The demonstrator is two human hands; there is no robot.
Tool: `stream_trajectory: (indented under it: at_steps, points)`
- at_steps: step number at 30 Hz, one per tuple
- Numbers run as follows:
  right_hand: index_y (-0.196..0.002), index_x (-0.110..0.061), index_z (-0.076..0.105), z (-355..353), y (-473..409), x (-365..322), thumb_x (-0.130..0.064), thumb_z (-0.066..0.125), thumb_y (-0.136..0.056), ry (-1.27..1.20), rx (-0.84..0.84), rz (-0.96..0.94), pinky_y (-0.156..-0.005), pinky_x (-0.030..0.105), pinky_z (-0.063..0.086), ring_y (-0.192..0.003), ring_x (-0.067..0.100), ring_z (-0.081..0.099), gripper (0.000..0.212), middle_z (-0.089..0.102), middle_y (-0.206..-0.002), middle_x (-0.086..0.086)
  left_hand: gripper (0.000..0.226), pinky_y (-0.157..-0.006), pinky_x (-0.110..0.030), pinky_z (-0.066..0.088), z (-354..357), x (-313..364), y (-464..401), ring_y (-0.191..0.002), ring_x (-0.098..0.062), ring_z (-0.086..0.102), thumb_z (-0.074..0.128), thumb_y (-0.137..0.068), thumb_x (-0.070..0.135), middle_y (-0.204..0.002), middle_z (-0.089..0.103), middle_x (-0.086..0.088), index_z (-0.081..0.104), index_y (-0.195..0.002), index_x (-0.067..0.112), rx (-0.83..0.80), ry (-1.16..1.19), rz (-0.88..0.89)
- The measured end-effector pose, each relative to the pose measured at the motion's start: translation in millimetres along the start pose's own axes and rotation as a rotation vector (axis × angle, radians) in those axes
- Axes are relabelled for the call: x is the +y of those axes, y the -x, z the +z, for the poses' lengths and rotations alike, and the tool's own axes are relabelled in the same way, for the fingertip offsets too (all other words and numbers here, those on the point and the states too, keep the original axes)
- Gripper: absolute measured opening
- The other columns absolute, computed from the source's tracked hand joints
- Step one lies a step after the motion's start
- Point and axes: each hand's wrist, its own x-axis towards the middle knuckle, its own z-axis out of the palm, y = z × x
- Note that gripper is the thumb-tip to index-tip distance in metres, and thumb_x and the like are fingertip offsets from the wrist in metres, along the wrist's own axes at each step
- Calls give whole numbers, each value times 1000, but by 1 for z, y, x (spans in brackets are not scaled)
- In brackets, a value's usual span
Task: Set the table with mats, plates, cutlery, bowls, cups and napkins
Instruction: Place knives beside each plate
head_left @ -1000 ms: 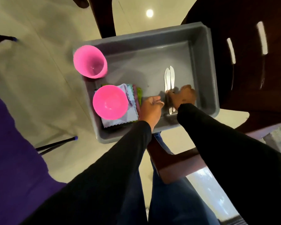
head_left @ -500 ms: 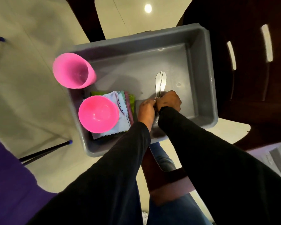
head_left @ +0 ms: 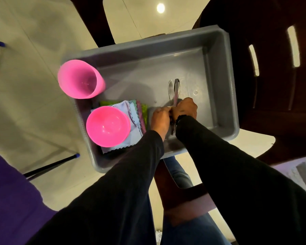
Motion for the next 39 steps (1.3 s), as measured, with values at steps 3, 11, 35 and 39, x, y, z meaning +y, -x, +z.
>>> stream_trajectory:
  at_steps: [3,11,35,39]
  points:
    - [-106,-6,67,2,1,0,-15,67,-92,-1,-39,0,-74,26,49,-94,24,68,17,70,-107,11,30,-91,-41,53,0,-2,-1,-89,-27,65,51,-98,12,-80,69,-5,67,-73,19,26,-25,16]
    - [-94,-11,75,-9,5,9,-19,68,-92,-32,-91,-56,-52,13,43,-55,4,54,11,65,-73,-1,28,-94,-45,56,2,-1,9,-92,-31,68,51,-103,17,-84,67,-8,63,-78,18,-11,-78,108]
    - [-96,4,72,-170,294,-91,-3,60,-94,-215,-724,-596,-65,33,59,-70,21,68,14,71,-79,13,22,-97,-55,55,-111,75,311,-105,-32,71,60,-100,14,-107,75,-16,69,-118,3,16,311,459]
    - [-103,2,71,-169,325,-106,-12,54,-99,-75,-891,-630,-63,29,57,-74,20,70,23,72,-87,14,22,-89,-46,59,-143,65,342,-100,-31,73,59,-101,18,-102,77,-13,71,-115,6,135,348,521]
